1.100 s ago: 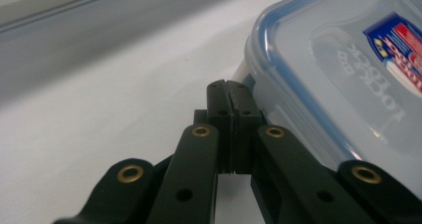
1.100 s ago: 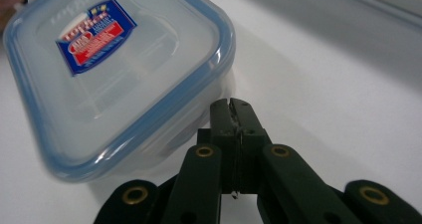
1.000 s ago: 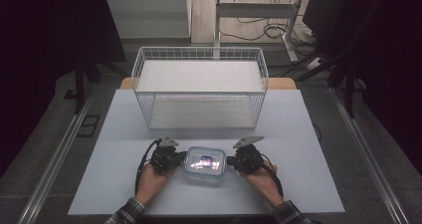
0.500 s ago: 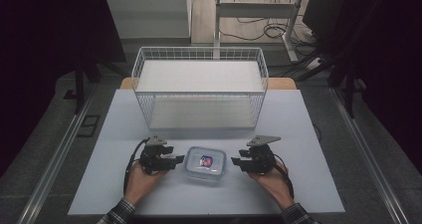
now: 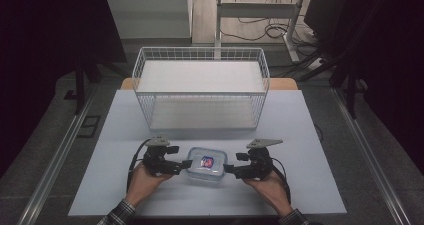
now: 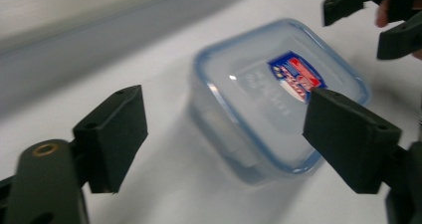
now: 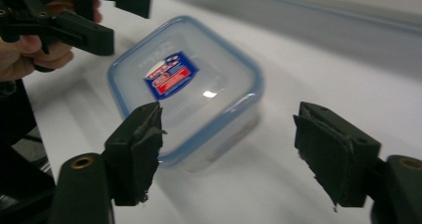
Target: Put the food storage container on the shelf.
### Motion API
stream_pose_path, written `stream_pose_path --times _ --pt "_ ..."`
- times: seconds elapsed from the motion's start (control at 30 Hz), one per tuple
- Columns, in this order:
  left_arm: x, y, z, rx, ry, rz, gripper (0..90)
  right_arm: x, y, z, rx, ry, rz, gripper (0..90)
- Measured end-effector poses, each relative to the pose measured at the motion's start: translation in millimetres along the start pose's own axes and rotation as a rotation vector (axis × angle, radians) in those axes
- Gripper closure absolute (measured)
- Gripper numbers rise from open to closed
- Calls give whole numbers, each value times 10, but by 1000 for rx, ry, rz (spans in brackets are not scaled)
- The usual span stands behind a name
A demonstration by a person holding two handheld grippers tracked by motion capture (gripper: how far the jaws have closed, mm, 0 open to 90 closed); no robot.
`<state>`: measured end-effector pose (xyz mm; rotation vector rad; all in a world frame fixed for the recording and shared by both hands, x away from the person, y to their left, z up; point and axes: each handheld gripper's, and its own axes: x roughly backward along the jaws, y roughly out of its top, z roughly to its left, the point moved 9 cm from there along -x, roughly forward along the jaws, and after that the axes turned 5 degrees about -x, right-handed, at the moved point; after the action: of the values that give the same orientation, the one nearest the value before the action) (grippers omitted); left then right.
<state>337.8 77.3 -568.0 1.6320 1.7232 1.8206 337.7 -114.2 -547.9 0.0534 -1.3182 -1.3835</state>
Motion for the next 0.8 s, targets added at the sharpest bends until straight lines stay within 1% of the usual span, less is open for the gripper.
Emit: stream_pose_path --times 0.03,0.07,0.1,0.13,0.17,0.2,0.23,0.27,0.3,0.37,0.43,0.47,0.53,0.57,0.6,0.63,0.67,0.7,0.73,0.8 --pt "-42 -15 -12 0 -7 16 151 -82 -31 30 -7 12 21 201" --pt "-104 -43 -31 11 -27 35 149 -114 -40 40 -10 17 29 183" --pt "-104 -43 -31 11 -27 35 134 -154 -57 55 -10 23 46 168" --pt "-150 -66 -60 51 -96 45 136 -187 -69 66 -7 25 60 157" --pt "-150 -66 -60 51 -96 45 135 -187 -69 66 -7 25 60 157" --pt "-167 -77 -81 65 -132 48 135 -220 -83 74 -8 26 73 150" --pt "-168 -80 -102 87 -169 44 182 -279 -110 98 -35 59 93 145" --pt "-168 -80 -102 87 -169 44 202 -279 -110 98 -35 59 93 145" --pt "-155 -89 -115 85 -173 57 210 -305 -141 129 -49 89 114 176" --pt "-121 -105 -125 86 -170 65 229 -316 -173 151 -43 88 131 185" --pt "-59 -125 -120 98 -178 61 283 -296 -194 175 -33 88 142 219" --pt "-27 -137 -124 100 -182 58 324 -281 -195 183 -32 93 141 235" --pt "23 -172 -157 84 -187 65 363 -248 -192 193 -39 111 135 281" --pt "49 -182 -171 77 -184 60 380 -228 -186 189 -41 116 129 343" --pt "79 -185 -180 82 -186 48 413 -208 -178 172 -31 111 117 382" --pt "109 -194 -187 85 -194 41 455 -189 -170 162 -34 122 110 407" --pt "132 -205 -191 90 -204 32 484 -170 -163 157 -49 144 107 444" --pt "149 -218 -191 96 -214 27 503 -151 -154 152 -62 160 98 485" --pt "164 -229 -193 105 -225 23 527 -132 -144 143 -67 173 86 508" --pt "172 -239 -194 112 -241 17 544 -116 -142 135 -80 201 83 540"
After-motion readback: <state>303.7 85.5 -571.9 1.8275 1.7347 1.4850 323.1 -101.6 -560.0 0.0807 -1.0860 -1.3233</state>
